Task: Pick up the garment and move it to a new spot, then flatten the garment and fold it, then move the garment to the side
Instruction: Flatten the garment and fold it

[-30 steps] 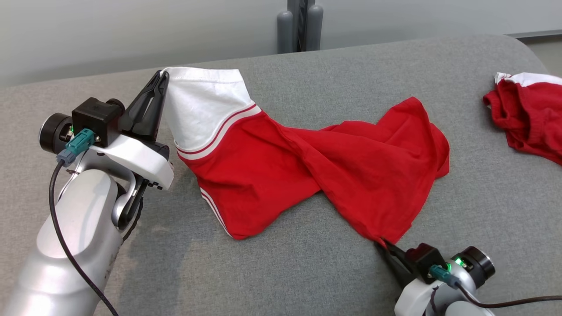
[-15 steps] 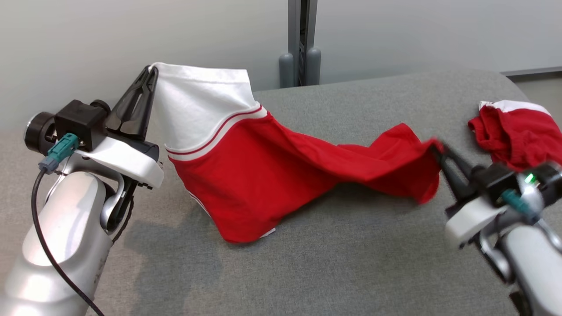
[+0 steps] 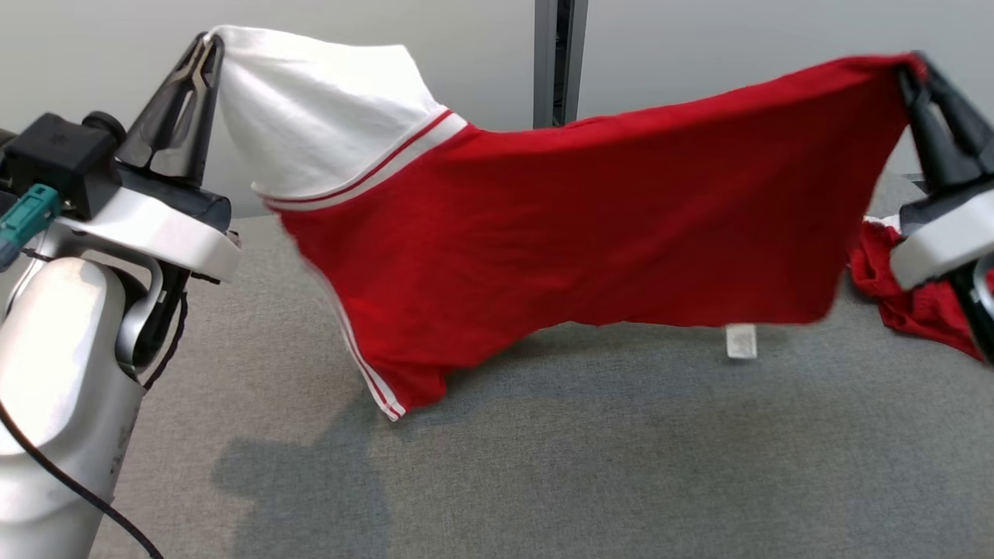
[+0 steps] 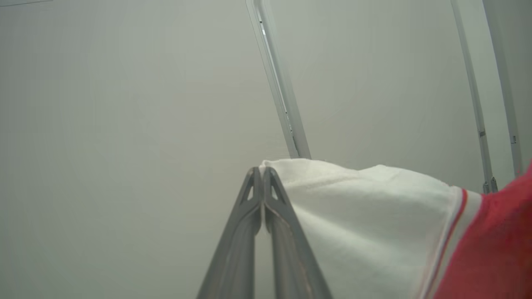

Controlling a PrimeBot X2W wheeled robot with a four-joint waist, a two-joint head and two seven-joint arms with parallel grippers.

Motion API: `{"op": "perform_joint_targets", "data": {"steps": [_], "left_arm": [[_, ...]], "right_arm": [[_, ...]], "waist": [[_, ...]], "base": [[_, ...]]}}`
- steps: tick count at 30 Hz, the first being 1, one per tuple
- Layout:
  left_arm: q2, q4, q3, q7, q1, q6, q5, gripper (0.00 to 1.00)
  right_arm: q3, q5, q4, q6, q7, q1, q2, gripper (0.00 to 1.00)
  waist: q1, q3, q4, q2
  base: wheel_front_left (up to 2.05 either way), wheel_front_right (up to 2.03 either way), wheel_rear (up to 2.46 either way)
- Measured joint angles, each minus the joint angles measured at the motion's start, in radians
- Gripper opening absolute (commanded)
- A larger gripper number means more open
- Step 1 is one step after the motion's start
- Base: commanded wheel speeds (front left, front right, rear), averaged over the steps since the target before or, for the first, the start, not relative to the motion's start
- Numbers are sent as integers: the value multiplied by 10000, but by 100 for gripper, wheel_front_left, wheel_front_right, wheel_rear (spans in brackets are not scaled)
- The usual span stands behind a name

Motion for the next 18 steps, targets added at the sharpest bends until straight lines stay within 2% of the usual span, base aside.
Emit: {"op": "perform_joint_targets", "data": {"steps": [11, 16, 18], "left_arm": [[309, -1024, 297, 516, -220, 132, -339, 0], [395, -1317, 412, 792, -694, 180, -456, 0], [362, -1292, 431, 941, -1138, 90, -604, 0]], "right_arm": [[-472, 228, 136, 0, 744, -1023, 401, 0], [-272, 650, 100, 0, 1193, -1886, 468, 0], [-23, 671, 146, 0, 1348, -2450, 257, 0]], "waist": [[0, 167, 213, 0], [0, 646, 257, 0], [0, 942, 280, 0]], "base": [[0, 0, 0], [0, 0, 0], [0, 0, 0]]}}
